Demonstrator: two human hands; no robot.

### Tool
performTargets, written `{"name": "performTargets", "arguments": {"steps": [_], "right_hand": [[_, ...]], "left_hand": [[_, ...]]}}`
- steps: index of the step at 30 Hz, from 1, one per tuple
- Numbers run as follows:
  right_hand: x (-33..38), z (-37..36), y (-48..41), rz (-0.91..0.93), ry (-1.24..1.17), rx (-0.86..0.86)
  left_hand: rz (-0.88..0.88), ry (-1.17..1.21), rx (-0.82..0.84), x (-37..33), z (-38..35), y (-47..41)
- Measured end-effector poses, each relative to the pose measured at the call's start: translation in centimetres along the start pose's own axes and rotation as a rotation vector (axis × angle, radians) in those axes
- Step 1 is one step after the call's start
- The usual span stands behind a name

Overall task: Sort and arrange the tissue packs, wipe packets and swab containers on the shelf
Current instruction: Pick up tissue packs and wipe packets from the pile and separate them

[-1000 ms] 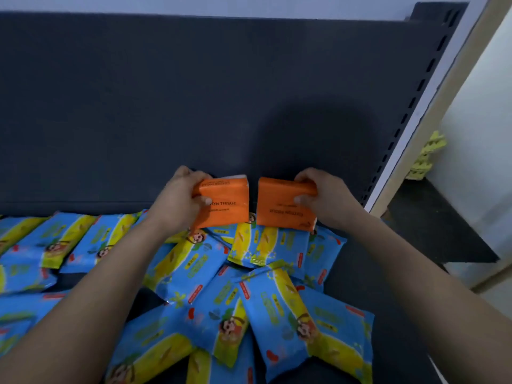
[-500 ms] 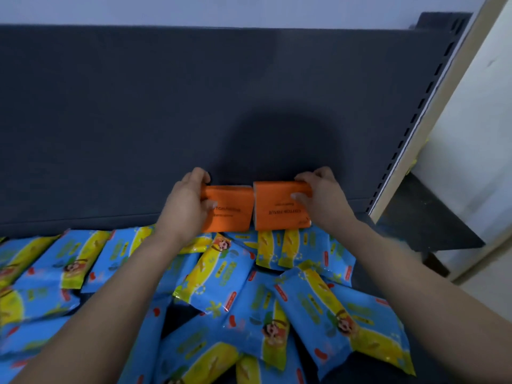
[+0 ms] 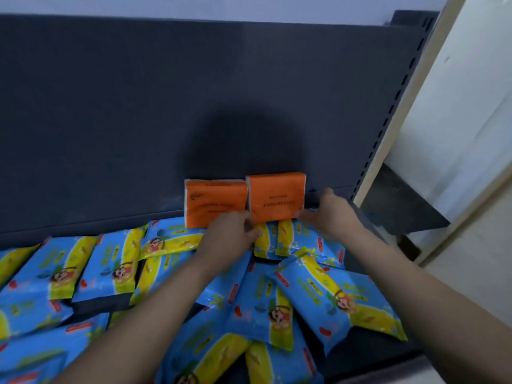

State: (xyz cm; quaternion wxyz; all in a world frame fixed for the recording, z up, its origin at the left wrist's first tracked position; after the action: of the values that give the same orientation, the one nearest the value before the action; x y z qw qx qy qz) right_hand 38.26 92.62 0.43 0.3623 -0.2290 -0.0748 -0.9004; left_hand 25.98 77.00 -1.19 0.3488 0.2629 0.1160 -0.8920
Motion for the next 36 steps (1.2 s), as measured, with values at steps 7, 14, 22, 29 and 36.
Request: {"name": "performTargets", "arguments": {"steps": [7,14,22,29,36], "right_hand": [[-0.6,-0.6,0.5,-0.054,-0.013,0.224],[-1.1,0.0,0.0,0.024,-0.021,0.275],[-0.8,0.5,0.0,0.012,-0.024,0.434],[-0.3,-0.5,-0.1,-0.031,-0.065,0.441],[-1.2,0.3,-0.2,-0.225,-0.396,0.405]], "left_hand": [[0.102,-0.066,0.096,-1.1,-1.7,-0.3],[0.113,0.007,0.149,-0.8,-1.7,0.0],[0.150,-0.302,0.017,-0.5,-0.9,1.0],[0.349,-0.273,0.102,2.1,1.2,2.8],[0.498,-0.101,0.144,1.8,1.8,3.4]]}}
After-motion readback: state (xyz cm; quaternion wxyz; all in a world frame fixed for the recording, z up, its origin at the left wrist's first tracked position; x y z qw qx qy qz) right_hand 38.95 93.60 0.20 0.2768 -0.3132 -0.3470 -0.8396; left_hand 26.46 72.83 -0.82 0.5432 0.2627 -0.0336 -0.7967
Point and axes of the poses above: each hand's wrist, its own y-axis away from the middle knuckle, its own z-axis out of the back of the hand, x = y × z, the point moved 1 cm from there along -y, towards the middle knuckle, and after that the axes turned 8 degrees about z, right-handed, at the moved point
